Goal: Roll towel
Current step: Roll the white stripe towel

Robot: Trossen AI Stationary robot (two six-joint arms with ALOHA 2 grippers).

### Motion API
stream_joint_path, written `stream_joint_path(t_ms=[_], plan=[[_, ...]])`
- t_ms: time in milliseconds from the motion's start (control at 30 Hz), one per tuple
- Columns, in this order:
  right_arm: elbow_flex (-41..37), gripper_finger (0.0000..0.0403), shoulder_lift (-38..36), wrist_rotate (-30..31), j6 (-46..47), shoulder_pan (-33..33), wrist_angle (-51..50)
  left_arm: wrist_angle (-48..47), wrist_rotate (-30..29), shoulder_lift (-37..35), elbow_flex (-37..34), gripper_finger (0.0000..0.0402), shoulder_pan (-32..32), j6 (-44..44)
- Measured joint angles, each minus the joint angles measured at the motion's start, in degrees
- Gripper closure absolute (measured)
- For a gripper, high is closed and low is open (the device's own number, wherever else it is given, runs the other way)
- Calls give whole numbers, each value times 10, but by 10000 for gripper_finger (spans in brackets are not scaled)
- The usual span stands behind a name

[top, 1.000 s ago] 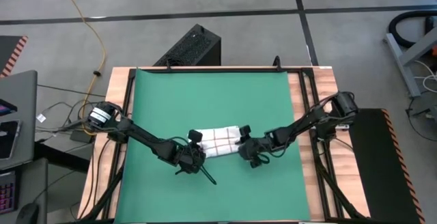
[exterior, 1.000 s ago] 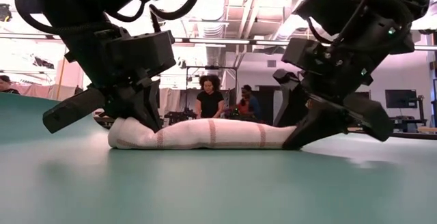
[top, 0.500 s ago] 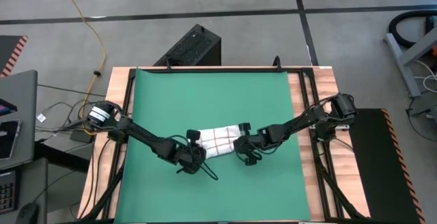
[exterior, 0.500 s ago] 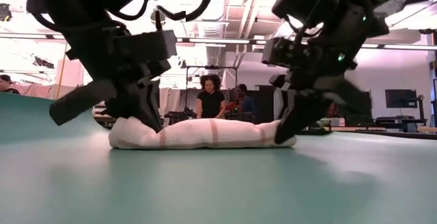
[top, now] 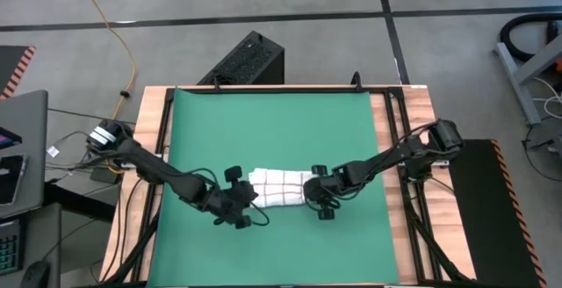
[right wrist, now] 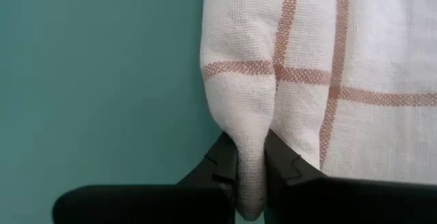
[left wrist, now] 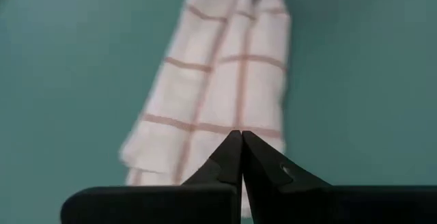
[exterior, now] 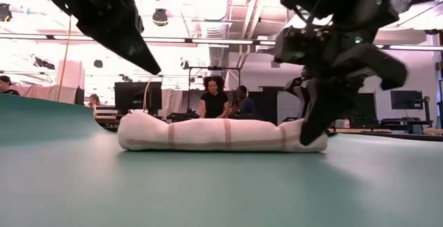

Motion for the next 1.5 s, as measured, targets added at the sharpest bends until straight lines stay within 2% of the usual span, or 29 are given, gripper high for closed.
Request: stream_joint_path(t_ms=[100,267,533,733,833,933,1100,1267,1500], plan=[[5,361,0,-4,1,6,-3,42,-34,16,-12,401,-10,8],[7,361,0,-4,-5,5,-6,168,4,60,-53,401,1,39],[7,361,0,-3,-22,9,-9,172,-14,71,-85,401,22,34],[7,361,0,-3,-23,8,-14,206,29,71,-104,402,34,35],[7,361,0,-4,-26,9,-14,229,26,71,-124,402,35,26],[7,361,-6,-48,-33,8,-18,232,33,70,-136,401,44,12],[5,361,-32,-141,-13,-13,-29,231,79,70,-140,401,62,12],[5,361,-58,-220,21,-57,-45,246,117,70,-140,401,71,14],[5,361,-55,-336,79,-125,-45,280,152,70,-140,401,71,8]])
